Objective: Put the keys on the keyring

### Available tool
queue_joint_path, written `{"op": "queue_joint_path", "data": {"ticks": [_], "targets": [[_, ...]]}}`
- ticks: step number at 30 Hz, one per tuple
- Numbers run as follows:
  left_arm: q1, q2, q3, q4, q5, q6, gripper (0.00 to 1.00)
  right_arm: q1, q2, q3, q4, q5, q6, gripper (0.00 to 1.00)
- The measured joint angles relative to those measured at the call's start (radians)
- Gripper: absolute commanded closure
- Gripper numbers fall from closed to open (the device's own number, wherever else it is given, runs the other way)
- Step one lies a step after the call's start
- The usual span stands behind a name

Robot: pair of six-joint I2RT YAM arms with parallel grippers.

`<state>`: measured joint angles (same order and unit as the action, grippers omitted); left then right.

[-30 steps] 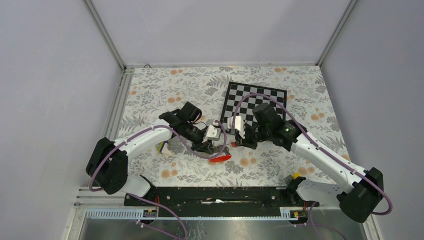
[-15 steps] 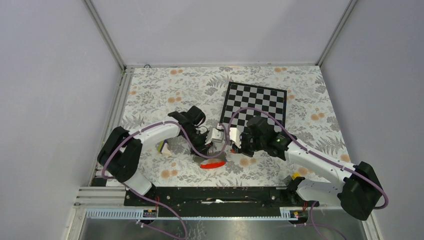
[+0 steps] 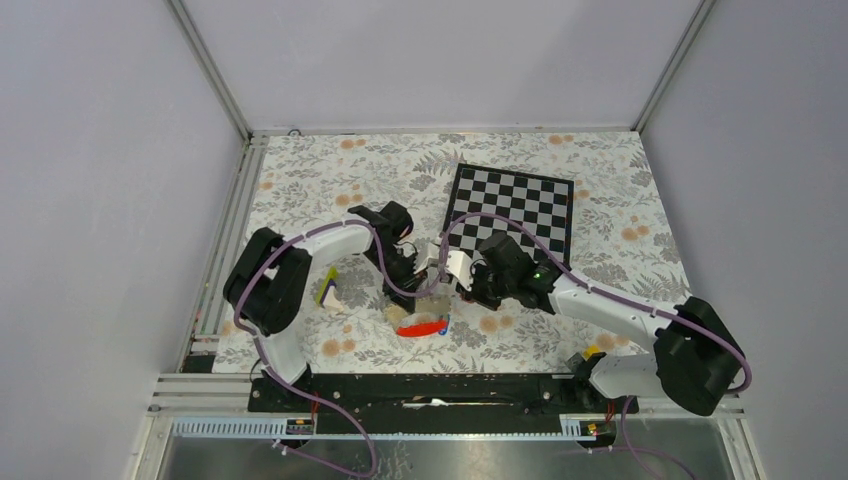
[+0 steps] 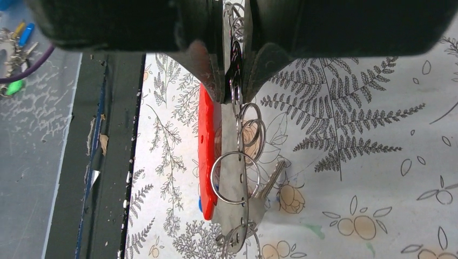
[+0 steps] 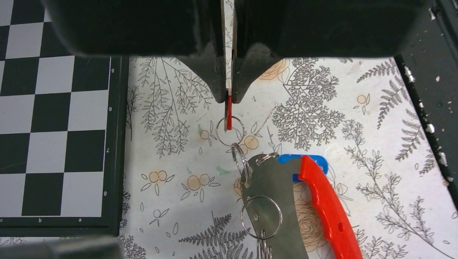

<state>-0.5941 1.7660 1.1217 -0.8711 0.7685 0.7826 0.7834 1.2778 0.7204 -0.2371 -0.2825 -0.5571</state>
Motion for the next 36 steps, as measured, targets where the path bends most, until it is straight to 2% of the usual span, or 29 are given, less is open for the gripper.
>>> {"op": "queue_joint_path", "data": {"ticks": [5, 11, 19, 27, 36], "targets": [[0.027, 0.057, 0.035, -0.039, 0.011, -0.018, 0.99, 0.018, 0.037, 0.013, 0.021, 0.044, 0.008, 1.00], [0.040, 0.131, 0.086, -0.089, 0.022, -0.033, 0.93, 0.035, 0.096, 0.031, 0.035, 0.104, 0.019, 1.00], [0.045, 0.196, 0.125, -0.135, 0.030, -0.046, 0.72, 0.056, 0.157, 0.063, 0.033, 0.161, 0.034, 1.00], [0.059, 0.217, 0.135, -0.183, -0.068, -0.056, 0.46, 0.054, 0.167, 0.076, -0.023, 0.247, 0.038, 1.00], [0.075, 0.217, 0.142, -0.249, -0.098, -0.089, 0.40, 0.053, 0.181, 0.087, -0.043, 0.310, 0.034, 1.00]]}}
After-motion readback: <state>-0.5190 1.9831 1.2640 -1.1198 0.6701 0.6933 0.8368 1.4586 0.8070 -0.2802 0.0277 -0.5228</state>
